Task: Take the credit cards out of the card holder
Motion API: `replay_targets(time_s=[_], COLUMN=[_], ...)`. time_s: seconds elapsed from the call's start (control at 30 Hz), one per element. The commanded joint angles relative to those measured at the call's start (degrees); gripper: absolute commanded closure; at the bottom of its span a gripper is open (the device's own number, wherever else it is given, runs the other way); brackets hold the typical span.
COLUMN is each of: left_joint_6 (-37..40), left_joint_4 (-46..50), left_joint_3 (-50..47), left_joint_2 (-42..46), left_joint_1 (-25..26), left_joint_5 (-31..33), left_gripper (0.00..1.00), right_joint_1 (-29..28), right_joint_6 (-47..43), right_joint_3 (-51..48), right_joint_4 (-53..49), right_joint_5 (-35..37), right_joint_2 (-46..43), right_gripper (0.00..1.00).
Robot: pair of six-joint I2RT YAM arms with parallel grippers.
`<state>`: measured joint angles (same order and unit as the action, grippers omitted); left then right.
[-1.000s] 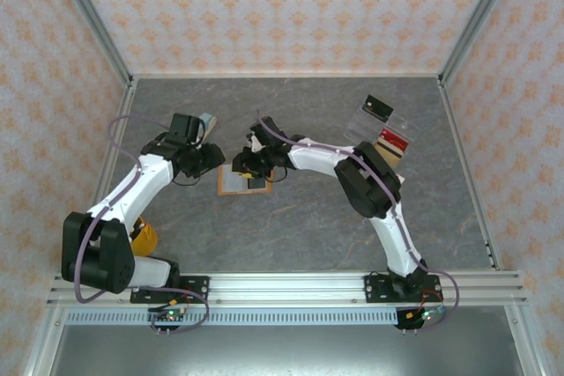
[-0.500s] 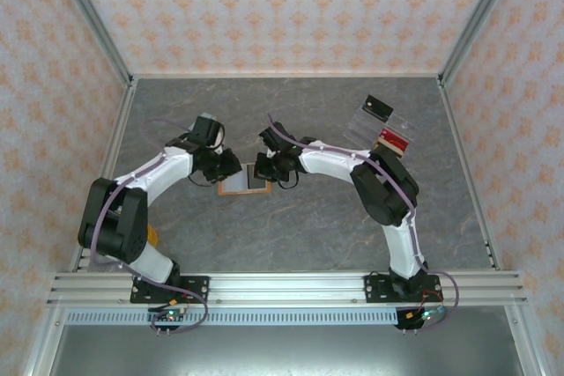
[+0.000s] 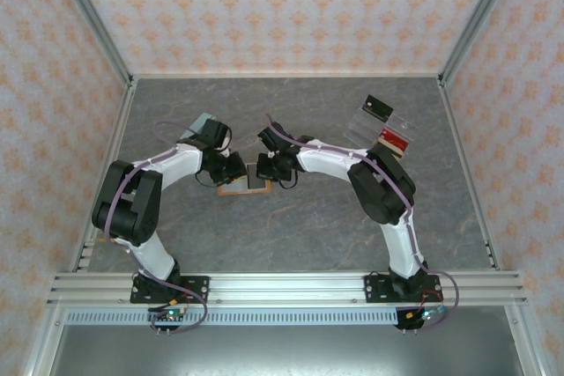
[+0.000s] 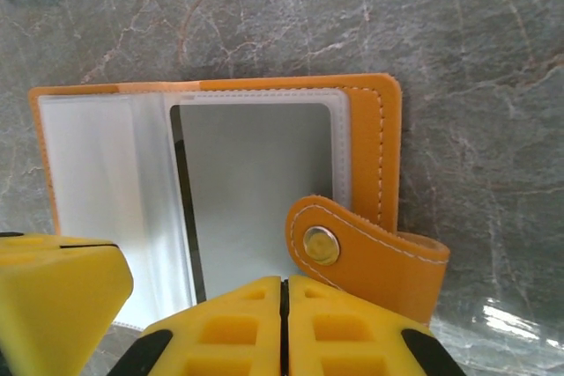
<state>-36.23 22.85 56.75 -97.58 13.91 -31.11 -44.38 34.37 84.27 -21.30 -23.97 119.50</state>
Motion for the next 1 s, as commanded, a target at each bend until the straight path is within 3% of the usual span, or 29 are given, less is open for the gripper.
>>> replay_targets(time_s=[0.0,0.37,0.57,0.97], left_joint_6=[-0.5,-0.5,1.3,1.7], left_joint_4=[-1.5,-3.0,0.3,-0.4], left_joint_3=[2.0,2.7,2.8,2.5], left_joint_2=[-1.1,-3.8,-4.2,-5.7], left_joint_1=[0.8,0.9,0.9,0.8], left_joint_5=[-1.0,-2.4,3.0,2.5], left_gripper=[0.84,0.83,0.84,0.84], right_joint_1=[-0.4,-0.4,-0.4,-0.4], right_joint_6=[-1.1,-1.3,-1.3,-1.6], right_joint_3=[1.8,2.0,0.0,-0.7], right_joint_4=[-2.8,-3.1,-0.9,-2.6], right_joint_5=[2.5,2.1,3.2,6.2], right_joint_2=[1.4,1.7,-1.2,-1.7], right_gripper=[0.91,0.9,0.9,0.87])
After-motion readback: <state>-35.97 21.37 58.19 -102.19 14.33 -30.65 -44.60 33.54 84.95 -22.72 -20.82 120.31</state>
